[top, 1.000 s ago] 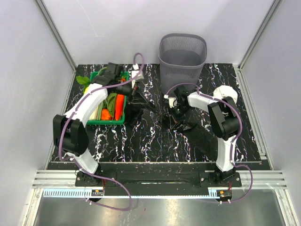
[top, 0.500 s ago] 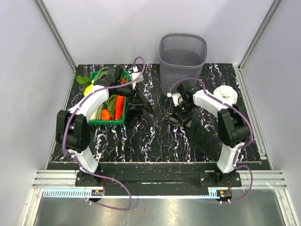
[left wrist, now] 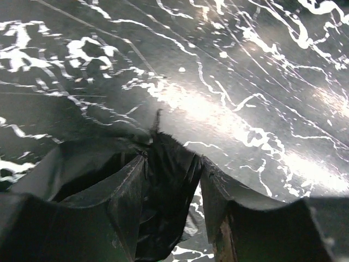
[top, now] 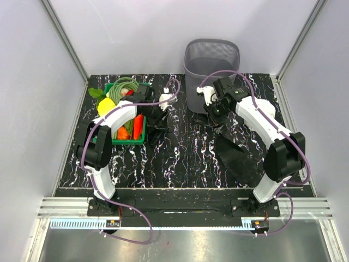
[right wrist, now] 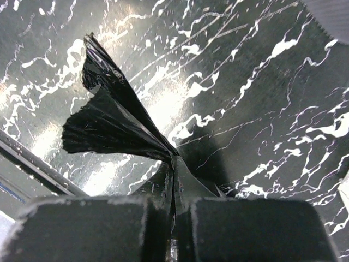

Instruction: Put the trash bags into the trash bin

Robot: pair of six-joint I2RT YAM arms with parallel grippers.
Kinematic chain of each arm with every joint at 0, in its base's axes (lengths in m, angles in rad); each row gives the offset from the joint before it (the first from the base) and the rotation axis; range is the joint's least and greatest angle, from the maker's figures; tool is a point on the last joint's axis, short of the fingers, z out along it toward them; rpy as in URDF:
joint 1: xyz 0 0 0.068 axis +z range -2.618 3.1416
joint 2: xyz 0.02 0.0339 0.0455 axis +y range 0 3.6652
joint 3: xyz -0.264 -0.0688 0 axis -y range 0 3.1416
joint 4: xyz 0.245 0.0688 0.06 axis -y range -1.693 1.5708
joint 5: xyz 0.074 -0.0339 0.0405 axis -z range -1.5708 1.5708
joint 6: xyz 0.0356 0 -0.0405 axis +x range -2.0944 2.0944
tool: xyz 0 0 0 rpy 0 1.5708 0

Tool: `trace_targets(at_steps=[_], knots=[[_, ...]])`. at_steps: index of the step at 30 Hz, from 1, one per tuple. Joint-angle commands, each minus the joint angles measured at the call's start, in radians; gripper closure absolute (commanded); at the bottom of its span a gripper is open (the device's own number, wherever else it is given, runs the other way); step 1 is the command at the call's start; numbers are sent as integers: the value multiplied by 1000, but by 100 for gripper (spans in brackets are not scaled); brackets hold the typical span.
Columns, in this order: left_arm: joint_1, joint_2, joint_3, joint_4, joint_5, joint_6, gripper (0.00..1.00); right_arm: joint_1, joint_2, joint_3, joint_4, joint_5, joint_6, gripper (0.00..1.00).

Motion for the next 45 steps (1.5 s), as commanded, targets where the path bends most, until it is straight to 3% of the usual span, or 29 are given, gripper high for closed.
trace_targets(at_steps=[1, 8, 15, 19, 23, 29, 45], knots=[[-62, -48, -32, -85, 27, 52, 52, -12, -21, -49, -7, 5, -17, 100], [-130, -109, -104, -152, -85, 80, 35, -21, -35, -99, 19, -18, -17, 100], [-116, -212, -46, -162, -99, 6, 22, -35, -43, -112, 20, -33, -23, 100], [-119, -191, 30, -148, -206, -51, 11, -35, -44, -116, 22, -50, -21, 100], [-128, -102, 60, -154, -362, -57, 9, -36, -56, -136, 30, -53, -20, 100], [-133, -27, 29, -137, -479, -94, 9, -44, -64, -164, 45, -73, -17, 100], [-162, 113, -51, -71, -527, -117, 9, -66, -96, -214, 54, -70, -23, 100]])
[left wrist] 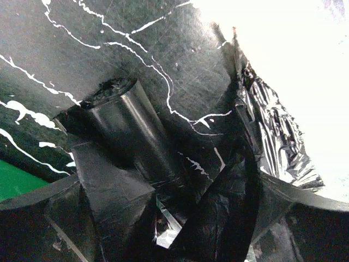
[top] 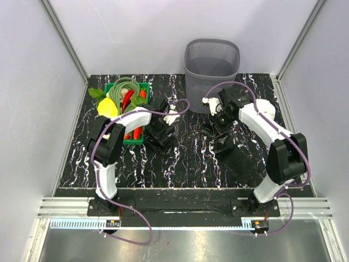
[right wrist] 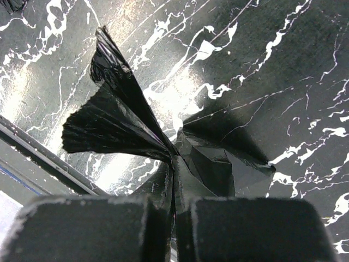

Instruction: Put the trash bags into the trash bin

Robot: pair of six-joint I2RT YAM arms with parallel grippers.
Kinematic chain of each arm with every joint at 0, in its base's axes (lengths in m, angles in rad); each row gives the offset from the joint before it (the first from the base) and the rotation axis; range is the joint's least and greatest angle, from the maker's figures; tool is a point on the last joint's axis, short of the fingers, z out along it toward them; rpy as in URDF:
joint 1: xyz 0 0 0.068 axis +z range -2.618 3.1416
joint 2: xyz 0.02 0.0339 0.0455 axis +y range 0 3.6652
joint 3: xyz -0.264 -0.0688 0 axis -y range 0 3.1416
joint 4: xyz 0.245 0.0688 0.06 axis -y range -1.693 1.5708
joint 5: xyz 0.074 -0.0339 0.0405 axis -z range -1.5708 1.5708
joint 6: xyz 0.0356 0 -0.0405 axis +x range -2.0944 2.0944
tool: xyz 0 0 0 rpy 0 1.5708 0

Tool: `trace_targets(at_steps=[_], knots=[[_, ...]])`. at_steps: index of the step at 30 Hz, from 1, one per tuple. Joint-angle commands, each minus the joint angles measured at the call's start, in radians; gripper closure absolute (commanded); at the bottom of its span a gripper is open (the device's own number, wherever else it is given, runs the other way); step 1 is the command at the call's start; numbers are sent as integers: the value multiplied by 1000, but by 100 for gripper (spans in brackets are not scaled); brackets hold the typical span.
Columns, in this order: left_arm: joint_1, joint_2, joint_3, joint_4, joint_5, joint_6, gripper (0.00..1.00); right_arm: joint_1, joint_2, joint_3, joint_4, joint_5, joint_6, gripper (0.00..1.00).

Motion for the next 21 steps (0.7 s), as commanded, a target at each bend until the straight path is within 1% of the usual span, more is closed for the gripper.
trace_targets(at_steps=[1, 3, 6, 9, 10, 12, 14, 15, 17, 19, 21], knots=[[-18, 2, -21, 44, -46, -21, 11, -18, -65, -5, 18, -15, -16, 100], [-22, 7, -34, 58, -49, -26, 16, -23, -73, -10, 18, -14, -17, 100], [-27, 7, -45, 61, -31, -27, 32, -32, -79, -21, 24, -12, -19, 100], [-30, -13, -44, 54, -1, -21, 57, -37, -80, -28, 28, -18, -23, 100], [-32, -22, -44, 48, 7, -20, 63, -38, -80, -30, 30, -18, -22, 100], [-30, -47, -34, 22, 29, -6, 77, -40, -76, -38, 38, -24, -22, 100], [-30, -88, -27, -15, 59, 11, 97, -40, -74, -41, 44, -31, -22, 100], [-30, -114, -24, -32, 75, 17, 100, -41, -73, -44, 47, -31, -22, 100], [-25, -185, -10, -83, 124, 40, 100, -41, -71, -47, 53, -34, -25, 100], [-16, -257, 19, -167, 212, 75, 100, -43, -68, -45, 59, -41, -28, 100], [-2, -330, 50, -245, 246, 88, 100, -43, -60, -41, 61, -54, -29, 100]])
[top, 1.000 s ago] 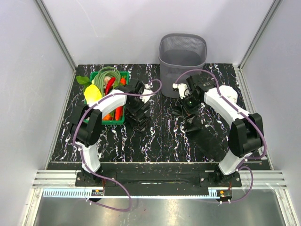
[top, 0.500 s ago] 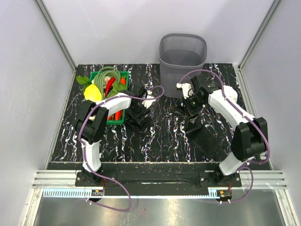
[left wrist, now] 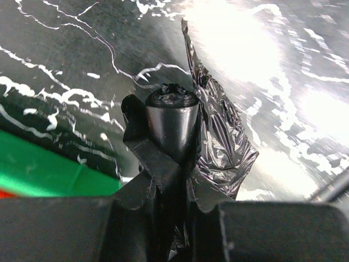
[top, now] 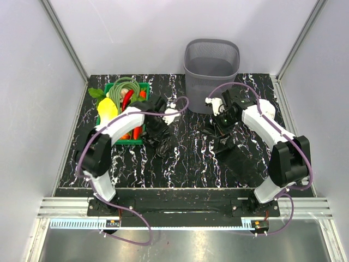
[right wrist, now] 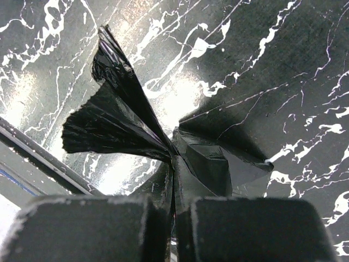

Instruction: Put the trash bags into the trash bin

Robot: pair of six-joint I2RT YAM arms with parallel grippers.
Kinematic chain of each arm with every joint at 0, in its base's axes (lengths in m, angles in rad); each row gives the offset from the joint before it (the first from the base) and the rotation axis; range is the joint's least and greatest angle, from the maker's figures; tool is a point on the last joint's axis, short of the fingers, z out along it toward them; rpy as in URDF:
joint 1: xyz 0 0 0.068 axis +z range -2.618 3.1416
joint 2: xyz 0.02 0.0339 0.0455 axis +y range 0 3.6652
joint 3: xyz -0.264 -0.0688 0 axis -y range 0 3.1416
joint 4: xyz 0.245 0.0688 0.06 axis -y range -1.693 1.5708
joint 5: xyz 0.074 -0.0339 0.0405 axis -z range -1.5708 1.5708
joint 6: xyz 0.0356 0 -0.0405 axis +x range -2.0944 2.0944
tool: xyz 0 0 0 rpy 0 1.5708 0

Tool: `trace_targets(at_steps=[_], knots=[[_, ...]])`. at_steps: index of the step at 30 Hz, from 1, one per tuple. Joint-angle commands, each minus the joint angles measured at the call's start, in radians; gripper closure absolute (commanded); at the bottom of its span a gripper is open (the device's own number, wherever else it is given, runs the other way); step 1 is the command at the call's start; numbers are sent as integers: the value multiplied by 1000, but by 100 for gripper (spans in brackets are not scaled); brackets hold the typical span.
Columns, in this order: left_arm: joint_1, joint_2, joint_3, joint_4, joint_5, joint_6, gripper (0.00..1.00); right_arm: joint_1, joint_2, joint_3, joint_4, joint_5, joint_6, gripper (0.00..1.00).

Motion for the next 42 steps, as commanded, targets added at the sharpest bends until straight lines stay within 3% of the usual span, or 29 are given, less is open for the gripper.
trace_targets(at_steps=[1, 6, 9, 14, 17, 23, 29, 39, 41, 42], knots=[[32, -235, 88, -181, 152, 65, 100, -8, -14, 9, 37, -51, -21, 100], [190, -393, 126, -337, 86, 127, 100, -10, 9, 32, 37, -80, -33, 100], [314, -467, 77, -416, 48, 248, 100, -8, 12, 43, 37, -100, -42, 100], [517, -624, -125, -505, 115, 626, 100, -8, 26, 52, 45, -119, -53, 100], [612, -678, -268, -432, 75, 778, 100, -8, 41, 52, 51, -133, -54, 100], [723, -573, -336, -316, 81, 875, 100, -8, 63, 48, 59, -157, -54, 100], [738, -429, -363, -241, 72, 912, 97, -8, 44, 16, 71, -143, -57, 100], [746, -271, -415, -77, 2, 903, 82, -8, 38, 2, 80, -136, -48, 100], [759, -255, -412, -60, -6, 891, 58, -8, 34, 2, 77, -136, -47, 100], [767, -251, -408, -63, 0, 892, 51, -8, 29, 3, 76, -137, -47, 100]])
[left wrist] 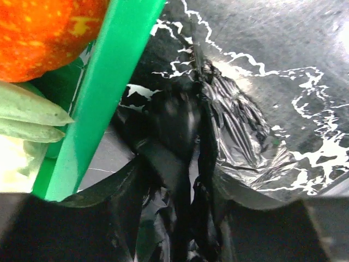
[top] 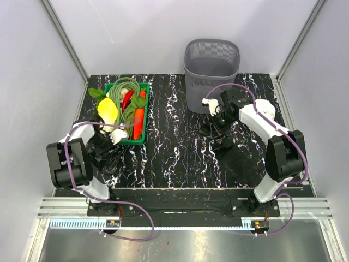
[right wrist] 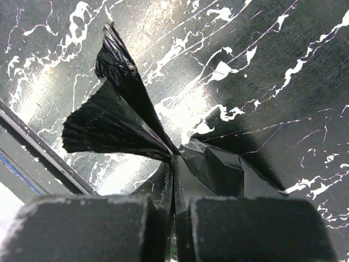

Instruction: Put the trash bags into the trash bin

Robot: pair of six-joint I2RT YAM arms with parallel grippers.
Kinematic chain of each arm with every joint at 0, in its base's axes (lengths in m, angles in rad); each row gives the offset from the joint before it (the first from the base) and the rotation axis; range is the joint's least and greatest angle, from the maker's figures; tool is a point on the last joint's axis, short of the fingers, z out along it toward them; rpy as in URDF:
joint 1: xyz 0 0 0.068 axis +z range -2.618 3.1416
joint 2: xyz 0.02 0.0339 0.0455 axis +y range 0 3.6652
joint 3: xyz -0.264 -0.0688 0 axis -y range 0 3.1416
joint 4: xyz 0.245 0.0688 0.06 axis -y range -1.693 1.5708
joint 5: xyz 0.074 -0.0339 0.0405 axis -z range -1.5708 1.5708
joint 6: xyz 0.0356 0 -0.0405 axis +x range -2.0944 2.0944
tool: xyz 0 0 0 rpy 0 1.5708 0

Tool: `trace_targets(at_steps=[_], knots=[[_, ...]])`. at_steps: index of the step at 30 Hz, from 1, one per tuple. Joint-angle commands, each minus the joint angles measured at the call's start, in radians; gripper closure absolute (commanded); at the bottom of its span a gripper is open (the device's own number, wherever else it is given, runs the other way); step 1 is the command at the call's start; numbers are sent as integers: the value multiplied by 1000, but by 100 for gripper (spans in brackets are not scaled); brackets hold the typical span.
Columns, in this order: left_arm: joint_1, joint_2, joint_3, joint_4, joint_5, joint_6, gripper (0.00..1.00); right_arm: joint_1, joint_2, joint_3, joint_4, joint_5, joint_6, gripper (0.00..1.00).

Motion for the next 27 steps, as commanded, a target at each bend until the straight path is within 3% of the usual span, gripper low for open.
trace_targets(at_steps=[1, 7, 11, 18, 21, 27], knots=[[34, 16, 5, 60, -15, 21, 44, -5, -40, 5, 17, -19, -3, 100], [56, -65, 21, 34, 40, 15, 16, -5, -52, 53, -24, -22, -5, 100], [65, -139, 53, -22, 94, 2, 5, -5, -58, 75, -39, -17, -2, 100], [53, -262, 215, -180, 279, -56, 1, -5, -124, 41, -46, 49, -2, 100], [-69, -276, 359, -173, 315, -239, 1, -7, -181, 24, -47, 79, 0, 100], [-432, -170, 634, 58, 189, -576, 1, -42, -258, 13, -47, 104, 21, 100]])
